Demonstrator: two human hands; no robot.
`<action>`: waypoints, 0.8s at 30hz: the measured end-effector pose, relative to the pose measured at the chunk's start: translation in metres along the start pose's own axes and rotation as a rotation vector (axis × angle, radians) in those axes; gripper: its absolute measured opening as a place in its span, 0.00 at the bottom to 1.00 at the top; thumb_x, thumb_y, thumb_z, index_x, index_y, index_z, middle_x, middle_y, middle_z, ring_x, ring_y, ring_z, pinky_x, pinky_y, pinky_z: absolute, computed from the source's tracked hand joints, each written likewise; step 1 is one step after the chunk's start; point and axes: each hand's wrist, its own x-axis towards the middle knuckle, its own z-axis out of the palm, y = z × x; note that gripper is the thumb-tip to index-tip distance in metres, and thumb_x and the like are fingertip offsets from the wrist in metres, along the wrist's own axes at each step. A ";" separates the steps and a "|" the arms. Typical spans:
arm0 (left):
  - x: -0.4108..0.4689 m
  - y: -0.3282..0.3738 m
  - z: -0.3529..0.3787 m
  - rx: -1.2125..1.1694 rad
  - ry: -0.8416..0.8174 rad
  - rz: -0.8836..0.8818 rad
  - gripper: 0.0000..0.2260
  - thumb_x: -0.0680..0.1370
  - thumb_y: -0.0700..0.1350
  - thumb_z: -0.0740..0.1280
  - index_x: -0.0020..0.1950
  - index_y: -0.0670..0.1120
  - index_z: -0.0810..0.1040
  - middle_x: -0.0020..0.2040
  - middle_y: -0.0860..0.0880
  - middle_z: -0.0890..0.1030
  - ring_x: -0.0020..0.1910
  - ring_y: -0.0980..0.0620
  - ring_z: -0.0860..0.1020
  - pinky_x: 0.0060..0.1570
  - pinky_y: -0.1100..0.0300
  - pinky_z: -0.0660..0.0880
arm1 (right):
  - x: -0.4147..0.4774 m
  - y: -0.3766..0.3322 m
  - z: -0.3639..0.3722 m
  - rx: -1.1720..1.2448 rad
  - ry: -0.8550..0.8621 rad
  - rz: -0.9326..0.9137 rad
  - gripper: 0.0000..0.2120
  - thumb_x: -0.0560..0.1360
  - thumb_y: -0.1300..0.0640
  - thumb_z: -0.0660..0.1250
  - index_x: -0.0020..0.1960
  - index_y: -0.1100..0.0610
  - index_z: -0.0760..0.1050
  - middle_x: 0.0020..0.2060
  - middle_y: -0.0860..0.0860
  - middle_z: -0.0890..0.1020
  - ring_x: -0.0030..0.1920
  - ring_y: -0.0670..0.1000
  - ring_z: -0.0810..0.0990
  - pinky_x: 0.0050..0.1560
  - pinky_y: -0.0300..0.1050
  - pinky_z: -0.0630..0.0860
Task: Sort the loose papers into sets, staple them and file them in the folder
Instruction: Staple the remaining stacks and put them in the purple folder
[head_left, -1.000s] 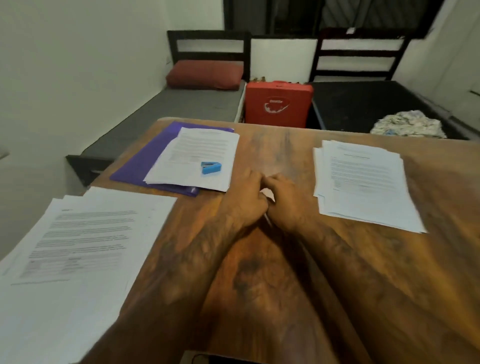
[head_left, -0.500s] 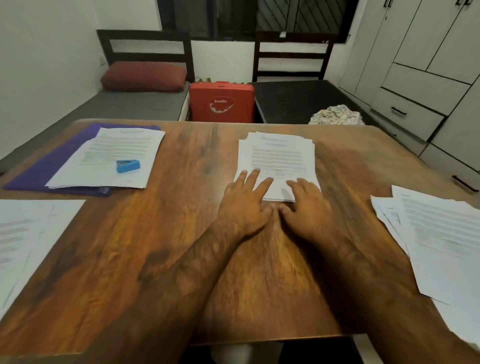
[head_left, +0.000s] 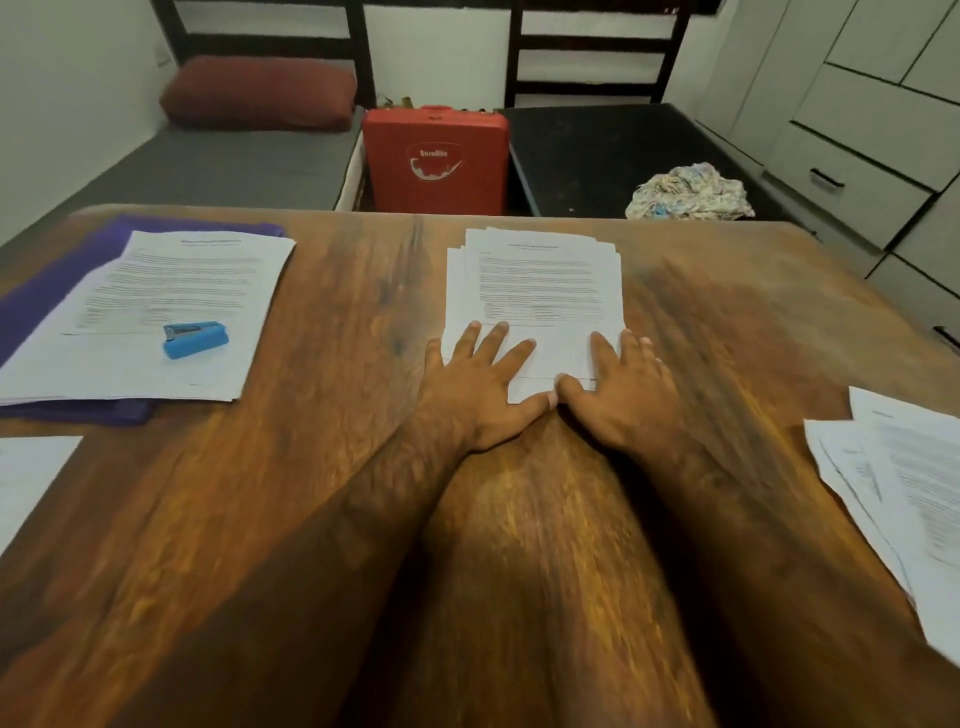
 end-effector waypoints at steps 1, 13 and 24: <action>0.000 -0.010 -0.003 0.003 0.012 -0.018 0.38 0.75 0.77 0.44 0.83 0.63 0.45 0.85 0.54 0.43 0.83 0.47 0.42 0.78 0.34 0.41 | 0.005 -0.010 0.002 -0.008 -0.012 -0.022 0.38 0.80 0.31 0.51 0.84 0.48 0.49 0.84 0.56 0.50 0.84 0.60 0.47 0.81 0.58 0.47; -0.036 -0.142 -0.031 0.070 0.043 -0.200 0.38 0.76 0.77 0.43 0.83 0.63 0.43 0.85 0.54 0.42 0.83 0.48 0.41 0.79 0.38 0.37 | 0.031 -0.146 0.036 -0.018 -0.077 -0.222 0.40 0.80 0.27 0.46 0.85 0.46 0.46 0.85 0.55 0.47 0.83 0.63 0.44 0.81 0.60 0.44; -0.028 0.051 -0.029 -0.191 0.183 0.162 0.23 0.79 0.54 0.64 0.74 0.52 0.71 0.77 0.48 0.66 0.75 0.46 0.65 0.75 0.45 0.62 | -0.048 -0.013 -0.057 0.028 0.039 -0.159 0.26 0.81 0.46 0.62 0.78 0.49 0.64 0.77 0.54 0.66 0.76 0.57 0.67 0.77 0.59 0.61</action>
